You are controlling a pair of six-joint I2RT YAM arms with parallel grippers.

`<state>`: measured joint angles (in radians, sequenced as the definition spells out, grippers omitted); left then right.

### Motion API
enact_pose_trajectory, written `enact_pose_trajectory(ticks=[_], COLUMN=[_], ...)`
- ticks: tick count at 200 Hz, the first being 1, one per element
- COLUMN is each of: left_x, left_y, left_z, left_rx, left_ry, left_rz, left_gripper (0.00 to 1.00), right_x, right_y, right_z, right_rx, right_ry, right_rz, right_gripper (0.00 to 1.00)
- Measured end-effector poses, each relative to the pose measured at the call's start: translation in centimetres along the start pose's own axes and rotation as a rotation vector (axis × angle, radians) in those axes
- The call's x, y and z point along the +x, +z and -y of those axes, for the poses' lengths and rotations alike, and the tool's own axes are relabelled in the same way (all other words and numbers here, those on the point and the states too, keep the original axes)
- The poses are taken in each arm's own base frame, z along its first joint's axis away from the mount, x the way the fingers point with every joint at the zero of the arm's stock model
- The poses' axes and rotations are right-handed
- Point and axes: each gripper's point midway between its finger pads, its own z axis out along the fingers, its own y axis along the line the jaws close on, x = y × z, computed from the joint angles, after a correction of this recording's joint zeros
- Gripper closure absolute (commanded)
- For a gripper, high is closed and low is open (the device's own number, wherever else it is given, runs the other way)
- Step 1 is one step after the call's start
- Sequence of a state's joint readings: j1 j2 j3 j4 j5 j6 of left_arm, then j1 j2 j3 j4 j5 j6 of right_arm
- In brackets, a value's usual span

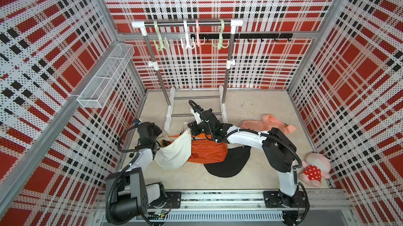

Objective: Take the bag off the hook
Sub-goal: Place the bag at the center of the board.

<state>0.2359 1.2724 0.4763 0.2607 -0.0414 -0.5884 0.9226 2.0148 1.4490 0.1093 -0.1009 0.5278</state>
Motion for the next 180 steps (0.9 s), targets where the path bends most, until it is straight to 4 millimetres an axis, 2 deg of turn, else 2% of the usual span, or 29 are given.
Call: enact_pose_trajectory(ticks=[13,27,54,79,99,120,155,180], left_x=[0.7,1.0,0.4,-0.5,-2.1,-4.6,-8.4,-9.6], left_y=[0.7,1.1,1.2,0.9,0.3,-0.7,-2.3,-2.8], left_z=[-0.5,-0.8,-0.5,-0.1,0.1,0.5,2.2,3.0], left_rx=[0.001,0.008,0.043,0.073,0.092,0.115,0.152,0.161], left_ry=[-0.024,-0.053,-0.091,-0.109,-0.128,-0.136,-0.102,-0.070], left_rz=[-0.032,-0.053,-0.045,-0.027,0.006,0.067,0.150,0.171], left_gripper=[0.82,0.72,0.58,0.49,0.39,0.37,0.37,0.36], right_x=[0.1,0.5,0.6,0.6,0.7,-0.1,-3.2,-5.3], right_y=[0.3,0.5,0.6,0.5,0.3,-0.7,-3.4,-5.2], right_z=[0.3,0.6,0.8,0.9,0.9,0.6,-0.6,-1.3], right_rx=[0.005,0.011,0.016,0.019,0.025,0.032,0.036,0.040], right_ry=[0.007,0.025,0.048,0.064,0.068,0.071,0.054,0.041], right_rz=[-0.004,-0.014,-0.021,-0.022,-0.031,-0.024,0.040,0.090], right_gripper=[1.00,1.00,0.97,0.85,0.74,0.70,0.63,0.60])
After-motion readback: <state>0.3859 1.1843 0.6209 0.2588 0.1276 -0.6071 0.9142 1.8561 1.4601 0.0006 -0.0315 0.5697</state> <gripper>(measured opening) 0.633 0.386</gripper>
